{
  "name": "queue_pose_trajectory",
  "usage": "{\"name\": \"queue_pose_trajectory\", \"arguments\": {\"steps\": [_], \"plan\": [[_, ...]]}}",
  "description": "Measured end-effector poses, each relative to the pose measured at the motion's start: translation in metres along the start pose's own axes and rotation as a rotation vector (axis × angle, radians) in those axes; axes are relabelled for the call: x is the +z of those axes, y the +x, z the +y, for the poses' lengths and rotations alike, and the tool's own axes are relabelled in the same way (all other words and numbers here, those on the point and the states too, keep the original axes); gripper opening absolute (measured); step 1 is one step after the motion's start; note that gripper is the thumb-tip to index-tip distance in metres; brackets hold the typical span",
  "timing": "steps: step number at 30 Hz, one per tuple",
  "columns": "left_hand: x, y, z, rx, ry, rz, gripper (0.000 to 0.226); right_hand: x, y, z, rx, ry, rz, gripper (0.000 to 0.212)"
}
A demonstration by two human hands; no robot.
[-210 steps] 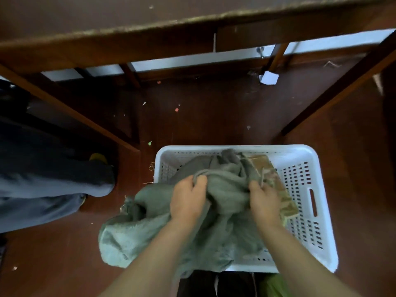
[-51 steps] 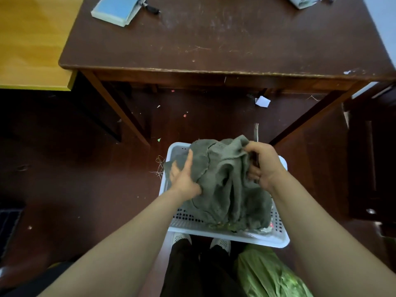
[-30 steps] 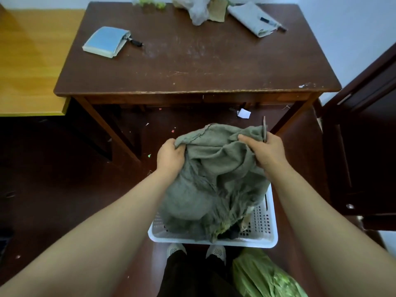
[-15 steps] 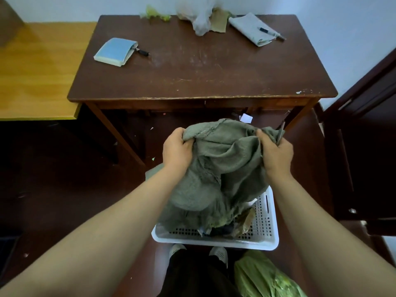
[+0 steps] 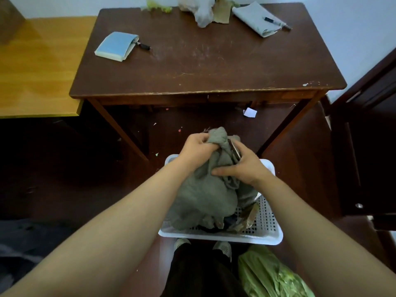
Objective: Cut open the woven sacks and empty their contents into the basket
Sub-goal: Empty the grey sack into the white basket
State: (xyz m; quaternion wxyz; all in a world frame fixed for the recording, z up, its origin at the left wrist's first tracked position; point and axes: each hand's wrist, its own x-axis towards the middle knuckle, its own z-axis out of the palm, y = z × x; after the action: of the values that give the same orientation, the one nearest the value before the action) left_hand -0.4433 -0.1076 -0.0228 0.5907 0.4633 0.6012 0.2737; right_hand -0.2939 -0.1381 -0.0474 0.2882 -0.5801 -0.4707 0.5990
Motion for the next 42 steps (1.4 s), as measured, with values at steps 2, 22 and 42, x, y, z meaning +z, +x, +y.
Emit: {"name": "queue_pose_trajectory", "arguments": {"steps": [2, 22, 42], "plan": [[-0.002, -0.004, 0.002, -0.057, -0.183, -0.145, 0.023, 0.007, 0.003, 0.004, -0.019, 0.007, 0.174, 0.038], [-0.028, 0.039, -0.036, 0.028, -0.177, 0.128, 0.023, -0.021, 0.011, -0.035, -0.087, 0.482, 0.632, 0.016], [-0.015, 0.024, -0.087, -0.021, 0.328, -0.105, 0.124, -0.043, -0.004, -0.044, -0.025, 0.609, 0.604, 0.008]]}}
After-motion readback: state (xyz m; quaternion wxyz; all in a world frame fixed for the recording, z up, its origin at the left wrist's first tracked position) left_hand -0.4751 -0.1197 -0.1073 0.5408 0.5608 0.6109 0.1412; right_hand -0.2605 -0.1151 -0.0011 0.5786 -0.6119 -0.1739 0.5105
